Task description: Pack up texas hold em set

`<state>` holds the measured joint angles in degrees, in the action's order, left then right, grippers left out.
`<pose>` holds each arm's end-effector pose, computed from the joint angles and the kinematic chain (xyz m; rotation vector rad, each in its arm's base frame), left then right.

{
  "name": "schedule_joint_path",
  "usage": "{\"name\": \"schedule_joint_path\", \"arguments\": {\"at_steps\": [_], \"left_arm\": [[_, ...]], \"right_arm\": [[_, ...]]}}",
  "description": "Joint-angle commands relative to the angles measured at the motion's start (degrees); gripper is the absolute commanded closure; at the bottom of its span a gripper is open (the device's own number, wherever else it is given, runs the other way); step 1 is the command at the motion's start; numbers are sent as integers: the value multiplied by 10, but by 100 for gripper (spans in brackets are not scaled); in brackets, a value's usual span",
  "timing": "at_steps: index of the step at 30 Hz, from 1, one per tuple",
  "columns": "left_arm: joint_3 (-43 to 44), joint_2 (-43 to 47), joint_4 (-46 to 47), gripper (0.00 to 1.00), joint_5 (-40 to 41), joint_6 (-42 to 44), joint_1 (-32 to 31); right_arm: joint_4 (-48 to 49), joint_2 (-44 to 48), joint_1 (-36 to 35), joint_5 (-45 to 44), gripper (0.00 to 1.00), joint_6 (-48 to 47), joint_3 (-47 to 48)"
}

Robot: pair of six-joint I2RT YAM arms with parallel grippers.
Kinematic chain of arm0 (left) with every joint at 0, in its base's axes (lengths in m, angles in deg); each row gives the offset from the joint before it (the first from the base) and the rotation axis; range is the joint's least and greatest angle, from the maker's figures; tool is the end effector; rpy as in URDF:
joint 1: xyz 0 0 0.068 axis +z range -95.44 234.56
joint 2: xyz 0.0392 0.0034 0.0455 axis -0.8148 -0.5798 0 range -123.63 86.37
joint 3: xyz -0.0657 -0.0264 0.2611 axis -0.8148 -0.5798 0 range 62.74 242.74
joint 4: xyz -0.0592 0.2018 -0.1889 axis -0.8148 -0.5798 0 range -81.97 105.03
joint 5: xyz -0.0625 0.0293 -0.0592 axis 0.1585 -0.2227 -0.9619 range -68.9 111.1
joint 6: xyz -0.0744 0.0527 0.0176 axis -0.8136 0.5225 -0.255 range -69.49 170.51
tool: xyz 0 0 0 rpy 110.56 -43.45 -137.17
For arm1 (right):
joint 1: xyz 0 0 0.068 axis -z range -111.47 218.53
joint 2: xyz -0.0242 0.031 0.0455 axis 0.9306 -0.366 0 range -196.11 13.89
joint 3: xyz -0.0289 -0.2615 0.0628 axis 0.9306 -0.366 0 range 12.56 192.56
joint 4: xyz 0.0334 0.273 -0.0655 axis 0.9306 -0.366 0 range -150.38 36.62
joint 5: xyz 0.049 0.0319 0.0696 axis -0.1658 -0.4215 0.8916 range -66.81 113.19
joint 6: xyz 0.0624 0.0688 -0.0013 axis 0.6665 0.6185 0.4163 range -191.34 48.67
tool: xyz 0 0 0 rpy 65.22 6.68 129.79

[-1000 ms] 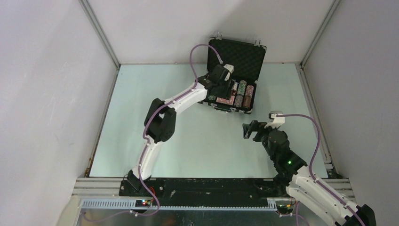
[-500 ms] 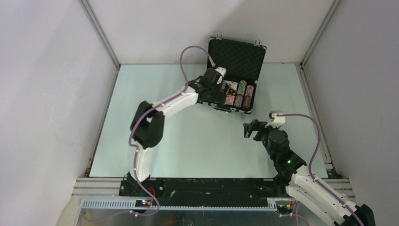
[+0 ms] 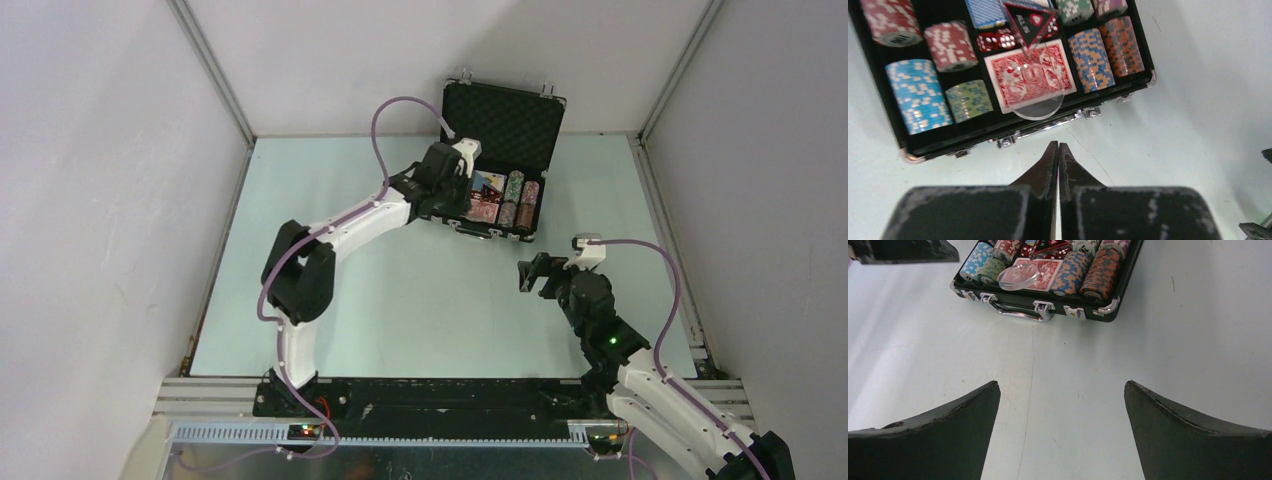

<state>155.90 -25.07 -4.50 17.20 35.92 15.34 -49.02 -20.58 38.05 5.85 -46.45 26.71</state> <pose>0.3936 -0.3288 0.2337 0.5268 2.2329 -0.5780 0.2056 0.0921 0.1826 0.1218 1.8509 0.3967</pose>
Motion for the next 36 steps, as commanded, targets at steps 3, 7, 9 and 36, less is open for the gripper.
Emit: {"name": "schedule_joint_path", "arguments": {"at_steps": [3,7,9,36], "left_arm": [[15,-34,12,100,-51,-16,2],[36,-57,5,100,-57,-18,2],[51,-71,0,100,-57,-16,3],[176,-190,-50,100,-72,-19,39]], "right_arm": [[11,8,3,-3,3,-1,7],[8,11,4,-4,3,-1,7],[7,12,4,-4,3,-1,7],[17,1,10,1,3,-1,7]]}}
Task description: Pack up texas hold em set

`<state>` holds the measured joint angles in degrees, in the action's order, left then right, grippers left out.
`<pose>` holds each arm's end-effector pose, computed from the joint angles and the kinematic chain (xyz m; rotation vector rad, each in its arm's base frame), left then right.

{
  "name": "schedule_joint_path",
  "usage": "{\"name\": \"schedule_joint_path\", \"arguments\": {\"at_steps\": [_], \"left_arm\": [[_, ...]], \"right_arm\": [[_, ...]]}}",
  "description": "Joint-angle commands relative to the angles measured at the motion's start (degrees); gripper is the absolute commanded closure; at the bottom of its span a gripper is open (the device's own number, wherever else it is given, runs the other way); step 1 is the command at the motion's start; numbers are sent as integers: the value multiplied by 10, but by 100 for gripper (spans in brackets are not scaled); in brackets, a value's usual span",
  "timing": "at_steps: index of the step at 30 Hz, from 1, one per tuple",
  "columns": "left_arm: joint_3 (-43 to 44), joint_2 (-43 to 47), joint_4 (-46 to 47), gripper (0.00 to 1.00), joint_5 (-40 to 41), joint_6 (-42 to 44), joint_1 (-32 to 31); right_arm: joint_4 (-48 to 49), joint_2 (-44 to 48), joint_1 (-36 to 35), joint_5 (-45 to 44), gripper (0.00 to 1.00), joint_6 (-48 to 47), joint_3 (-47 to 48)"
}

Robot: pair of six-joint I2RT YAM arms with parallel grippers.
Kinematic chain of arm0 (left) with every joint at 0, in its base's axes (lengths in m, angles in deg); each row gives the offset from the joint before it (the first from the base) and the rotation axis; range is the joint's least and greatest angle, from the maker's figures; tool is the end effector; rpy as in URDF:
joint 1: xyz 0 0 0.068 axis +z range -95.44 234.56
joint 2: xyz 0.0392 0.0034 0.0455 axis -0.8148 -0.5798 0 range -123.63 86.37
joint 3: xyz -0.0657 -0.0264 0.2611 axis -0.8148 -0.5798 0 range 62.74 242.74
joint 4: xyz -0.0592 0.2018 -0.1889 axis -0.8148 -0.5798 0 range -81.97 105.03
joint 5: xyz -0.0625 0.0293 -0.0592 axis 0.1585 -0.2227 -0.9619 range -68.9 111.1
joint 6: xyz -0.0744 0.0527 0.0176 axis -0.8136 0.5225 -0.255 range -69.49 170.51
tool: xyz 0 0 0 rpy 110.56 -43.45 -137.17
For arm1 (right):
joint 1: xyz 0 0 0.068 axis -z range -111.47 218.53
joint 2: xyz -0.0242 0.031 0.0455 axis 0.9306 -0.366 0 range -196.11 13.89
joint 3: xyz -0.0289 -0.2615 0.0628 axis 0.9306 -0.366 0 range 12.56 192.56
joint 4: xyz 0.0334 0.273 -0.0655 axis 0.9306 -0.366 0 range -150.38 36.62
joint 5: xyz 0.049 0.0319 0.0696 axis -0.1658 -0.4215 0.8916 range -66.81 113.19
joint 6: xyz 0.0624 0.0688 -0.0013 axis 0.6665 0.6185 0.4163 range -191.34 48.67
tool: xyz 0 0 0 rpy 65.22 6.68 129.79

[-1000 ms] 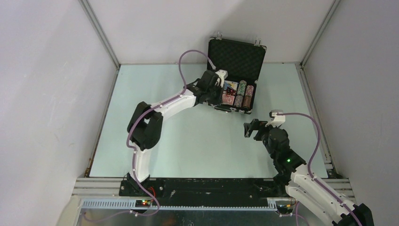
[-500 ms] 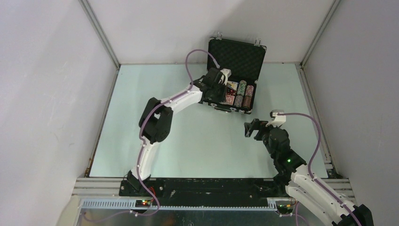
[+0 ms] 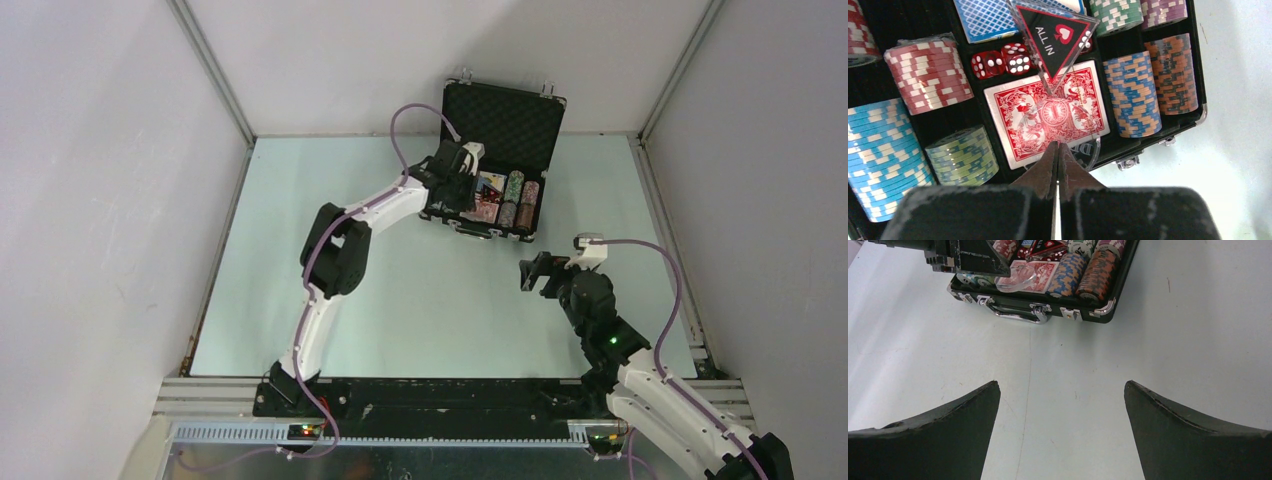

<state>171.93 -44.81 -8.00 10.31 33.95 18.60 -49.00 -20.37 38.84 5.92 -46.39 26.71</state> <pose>0.4547 -0.3493 0.1556 0.5049 2.3871 -0.6530 0.2067 0.0893 0.1834 0.1352 1.8456 0.3908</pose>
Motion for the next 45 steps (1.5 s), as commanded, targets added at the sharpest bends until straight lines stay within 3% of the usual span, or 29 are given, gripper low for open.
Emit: {"name": "schedule_joint_path", "arguments": {"at_steps": [1,11,14,22,30,35,42,45], "left_arm": [[8,29,-7,100,7,2,7],[-177,190,69,98,-1,-8,4],[-213,203,76,98,-9,-15,4],[-208,155,86,100,-68,-33,-1],[-89,58,58,100,-95,-38,5],[-3,7,26,100,-72,-33,22],[-28,28,32,100,-66,-27,38],[-101,86,60,99,-70,-30,37]], "right_arm": [[17,-1,2,0,3,-2,7],[18,-2,3,7,3,-3,7],[19,-5,3,10,3,-3,7],[21,-7,4,12,3,-3,7],[18,-5,5,7,3,-3,7],[15,-1,5,5,3,-3,7],[23,-8,6,10,3,-3,7],[24,-11,5,11,3,-4,7]]}}
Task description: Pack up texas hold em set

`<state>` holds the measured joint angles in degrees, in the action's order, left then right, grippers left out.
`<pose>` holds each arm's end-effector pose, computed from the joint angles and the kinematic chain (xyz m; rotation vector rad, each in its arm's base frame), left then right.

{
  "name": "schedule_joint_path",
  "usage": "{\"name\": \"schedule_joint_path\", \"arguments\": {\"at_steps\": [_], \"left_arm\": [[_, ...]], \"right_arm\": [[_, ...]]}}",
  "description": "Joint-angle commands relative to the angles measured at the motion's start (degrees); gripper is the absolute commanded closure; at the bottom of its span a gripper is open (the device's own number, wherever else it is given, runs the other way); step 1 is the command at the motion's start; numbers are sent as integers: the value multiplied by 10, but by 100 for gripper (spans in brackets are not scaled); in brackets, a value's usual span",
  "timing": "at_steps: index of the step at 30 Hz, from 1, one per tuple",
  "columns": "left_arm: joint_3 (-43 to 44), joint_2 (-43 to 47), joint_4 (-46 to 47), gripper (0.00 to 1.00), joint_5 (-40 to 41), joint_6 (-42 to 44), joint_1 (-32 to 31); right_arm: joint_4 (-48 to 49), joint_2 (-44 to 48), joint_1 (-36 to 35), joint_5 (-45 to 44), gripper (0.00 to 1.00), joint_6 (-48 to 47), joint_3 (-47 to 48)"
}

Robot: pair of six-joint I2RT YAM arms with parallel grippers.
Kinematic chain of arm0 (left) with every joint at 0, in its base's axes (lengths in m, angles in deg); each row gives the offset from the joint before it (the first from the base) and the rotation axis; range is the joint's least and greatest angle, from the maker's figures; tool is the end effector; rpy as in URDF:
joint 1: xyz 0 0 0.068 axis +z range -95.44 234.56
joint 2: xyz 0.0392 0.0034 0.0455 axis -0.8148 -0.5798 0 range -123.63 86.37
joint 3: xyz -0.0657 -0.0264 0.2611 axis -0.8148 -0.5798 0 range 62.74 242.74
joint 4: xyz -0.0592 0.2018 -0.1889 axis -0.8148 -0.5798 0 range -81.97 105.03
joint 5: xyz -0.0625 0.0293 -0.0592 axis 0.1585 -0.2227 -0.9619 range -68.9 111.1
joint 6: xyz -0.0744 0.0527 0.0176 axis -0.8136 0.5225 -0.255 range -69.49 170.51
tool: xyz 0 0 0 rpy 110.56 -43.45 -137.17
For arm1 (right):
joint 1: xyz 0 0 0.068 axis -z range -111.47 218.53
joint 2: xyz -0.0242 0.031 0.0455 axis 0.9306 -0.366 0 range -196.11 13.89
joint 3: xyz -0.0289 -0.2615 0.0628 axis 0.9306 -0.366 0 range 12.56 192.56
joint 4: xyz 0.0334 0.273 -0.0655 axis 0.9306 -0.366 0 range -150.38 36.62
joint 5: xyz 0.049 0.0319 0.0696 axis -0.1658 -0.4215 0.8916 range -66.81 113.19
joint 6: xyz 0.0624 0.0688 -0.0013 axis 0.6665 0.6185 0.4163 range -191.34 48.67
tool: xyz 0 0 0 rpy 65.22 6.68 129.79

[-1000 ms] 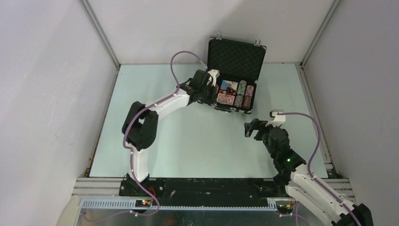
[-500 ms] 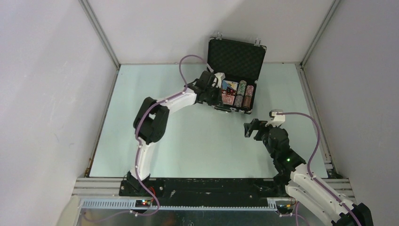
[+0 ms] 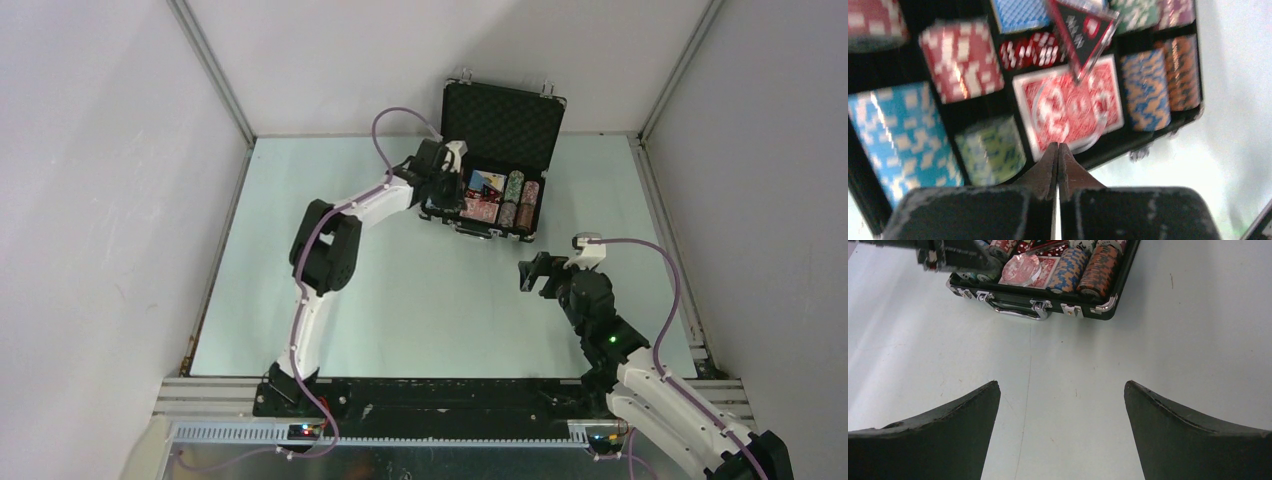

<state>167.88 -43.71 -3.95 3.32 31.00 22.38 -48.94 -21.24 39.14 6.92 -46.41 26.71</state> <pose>0.4662 -0.3237 0.1489 0.4291 2.3977 -0.7927 0.2077 0.0901 0.1803 0.1256 1.8620 0.3960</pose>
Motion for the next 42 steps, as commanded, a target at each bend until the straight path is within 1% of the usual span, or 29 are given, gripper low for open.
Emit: {"name": "schedule_joint_path", "arguments": {"at_steps": [1,2,5,6,7,8,9,10,11,12,13,14,15,16,17,18,19,20,21,23,28,29,30,31,34,35,37,39,42], "left_arm": [[-80,94,27,99,1,-1,0],[-122,131,40,99,6,0,-1],[-205,216,53,98,28,10,0],[-241,257,55,97,42,14,0],[-275,276,56,96,49,20,-1],[-292,314,61,92,64,23,0],[-333,332,64,85,79,26,-1],[-347,363,72,81,86,28,-1],[-376,378,75,69,103,30,-1],[-392,405,87,62,110,31,-1],[-421,427,94,48,124,31,-1],[-434,438,106,41,131,30,0],[-461,456,112,29,149,28,0],[-473,466,125,24,158,24,-1],[-500,484,146,11,170,23,-1],[-517,494,162,5,173,21,-1],[-549,514,194,2,175,21,-2],[-566,523,214,1,183,19,-2],[-598,543,246,0,197,18,-2],[-635,570,277,0,217,18,-2],[-705,621,326,0,257,42,-2],[-714,625,344,0,260,44,-2],[-729,632,353,0,268,46,-2],[-734,634,367,0,269,47,-2],[-740,639,377,0,271,55,-2],[-740,638,379,0,272,56,-2],[-741,635,384,0,274,57,-2],[-743,633,390,0,274,58,-2],[-743,630,394,0,278,59,-2]], "right_arm": [[25,-4,3,2,3,-6,7],[26,-7,3,3,3,-7,7],[26,-18,9,6,3,-6,23],[23,-26,13,9,3,-4,27],[18,-37,20,11,3,2,40],[16,-43,27,19,3,10,46],[13,-55,46,32,3,16,60],[11,-62,58,41,2,33,73],[13,-75,89,69,2,43,78],[25,-82,108,89,1,67,88],[32,-98,152,135,1,81,92],[52,-108,198,160,1,113,102],[62,-132,218,202,2,129,108],[82,-145,260,222,2,162,122],[92,-176,274,253,3,177,131],[107,-213,311,264,4,203,152],[111,-232,326,279,4,215,164],[115,-272,349,284,5,236,192],[117,-293,360,295,6,246,206],[121,-362,387,314,7,282,253],[165,-536,438,381,14,343,381],[170,-556,441,387,16,352,415],[169,-598,444,397,17,352,438],[159,-617,444,403,20,349,481],[146,-712,441,432,24,348,569],[156,-749,439,440,29,352,606],[153,-798,435,455,33,355,661],[133,-845,429,463,36,346,722],[86,-902,419,475,36,322,813]]}}
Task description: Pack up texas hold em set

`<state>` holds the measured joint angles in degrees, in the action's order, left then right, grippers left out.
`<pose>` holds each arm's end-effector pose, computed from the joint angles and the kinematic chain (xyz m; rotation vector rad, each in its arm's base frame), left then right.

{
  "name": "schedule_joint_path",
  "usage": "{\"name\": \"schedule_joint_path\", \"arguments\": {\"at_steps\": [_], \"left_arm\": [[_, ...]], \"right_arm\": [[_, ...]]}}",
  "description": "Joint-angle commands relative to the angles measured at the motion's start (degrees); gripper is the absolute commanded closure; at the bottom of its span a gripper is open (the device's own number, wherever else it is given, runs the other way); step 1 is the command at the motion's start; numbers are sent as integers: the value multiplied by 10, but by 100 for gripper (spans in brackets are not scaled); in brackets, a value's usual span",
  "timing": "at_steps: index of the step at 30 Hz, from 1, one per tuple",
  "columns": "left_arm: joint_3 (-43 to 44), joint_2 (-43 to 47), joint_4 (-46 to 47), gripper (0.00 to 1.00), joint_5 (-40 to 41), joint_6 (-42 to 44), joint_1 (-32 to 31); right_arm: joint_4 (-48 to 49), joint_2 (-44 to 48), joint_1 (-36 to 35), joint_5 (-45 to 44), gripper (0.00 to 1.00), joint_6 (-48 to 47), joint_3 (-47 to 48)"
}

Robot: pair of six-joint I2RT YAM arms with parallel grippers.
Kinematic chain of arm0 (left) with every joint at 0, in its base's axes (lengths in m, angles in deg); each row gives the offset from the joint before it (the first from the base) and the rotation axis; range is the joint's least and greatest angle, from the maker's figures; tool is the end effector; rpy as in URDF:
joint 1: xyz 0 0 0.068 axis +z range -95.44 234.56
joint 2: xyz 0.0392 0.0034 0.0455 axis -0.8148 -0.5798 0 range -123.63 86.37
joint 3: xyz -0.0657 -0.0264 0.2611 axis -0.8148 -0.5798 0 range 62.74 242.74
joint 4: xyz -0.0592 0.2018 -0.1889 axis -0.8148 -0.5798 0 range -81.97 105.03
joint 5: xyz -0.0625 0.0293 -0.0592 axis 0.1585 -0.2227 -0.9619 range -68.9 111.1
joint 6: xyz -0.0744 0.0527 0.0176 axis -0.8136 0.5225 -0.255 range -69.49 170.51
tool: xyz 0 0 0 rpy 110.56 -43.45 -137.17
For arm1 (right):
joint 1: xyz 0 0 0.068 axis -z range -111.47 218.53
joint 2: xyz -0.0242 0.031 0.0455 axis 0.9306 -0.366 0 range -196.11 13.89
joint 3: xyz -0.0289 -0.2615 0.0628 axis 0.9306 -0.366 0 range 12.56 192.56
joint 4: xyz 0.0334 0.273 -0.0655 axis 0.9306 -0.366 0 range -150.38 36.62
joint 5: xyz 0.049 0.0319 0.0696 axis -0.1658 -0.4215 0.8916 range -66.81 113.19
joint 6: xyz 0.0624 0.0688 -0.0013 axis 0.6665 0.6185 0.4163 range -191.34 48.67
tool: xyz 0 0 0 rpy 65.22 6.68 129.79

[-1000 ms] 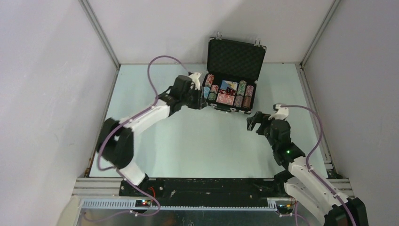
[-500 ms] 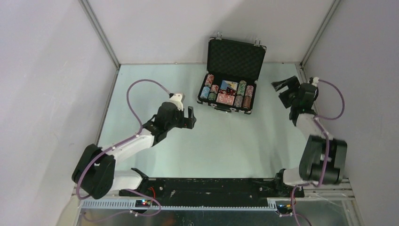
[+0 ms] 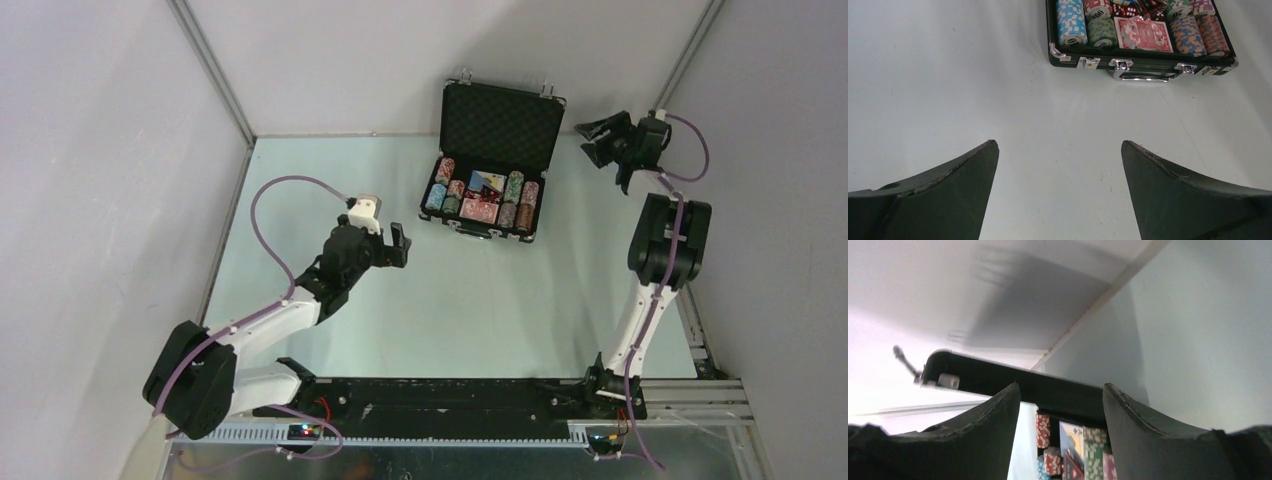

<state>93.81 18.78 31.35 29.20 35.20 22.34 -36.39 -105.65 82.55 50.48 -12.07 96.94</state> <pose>0.2753 -0.1597 0.1904 0.1906 1.9331 -0.4197 0.5362 -0.0944 0.1898 0.8859 1.7635 0.9770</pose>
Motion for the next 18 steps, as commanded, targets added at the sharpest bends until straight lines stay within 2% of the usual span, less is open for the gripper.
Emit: {"name": "schedule_joint_path", "arguments": {"at_steps": [1,6,10,13,18], "left_arm": [[-2,5,42,0,20,19,-2],[-3,5,43,0,23,22,-2],[-5,4,46,0,25,23,-2],[-3,5,44,0,28,24,-2],[-9,17,44,0,32,28,-2]], "right_arm": [[-56,-88,-18,44,36,-28,154],[-93,-198,-23,103,37,-22,306],[-156,-288,-39,172,39,-40,479],[-120,-301,-50,230,45,-36,475],[-68,-223,-63,245,48,-73,336]]}}
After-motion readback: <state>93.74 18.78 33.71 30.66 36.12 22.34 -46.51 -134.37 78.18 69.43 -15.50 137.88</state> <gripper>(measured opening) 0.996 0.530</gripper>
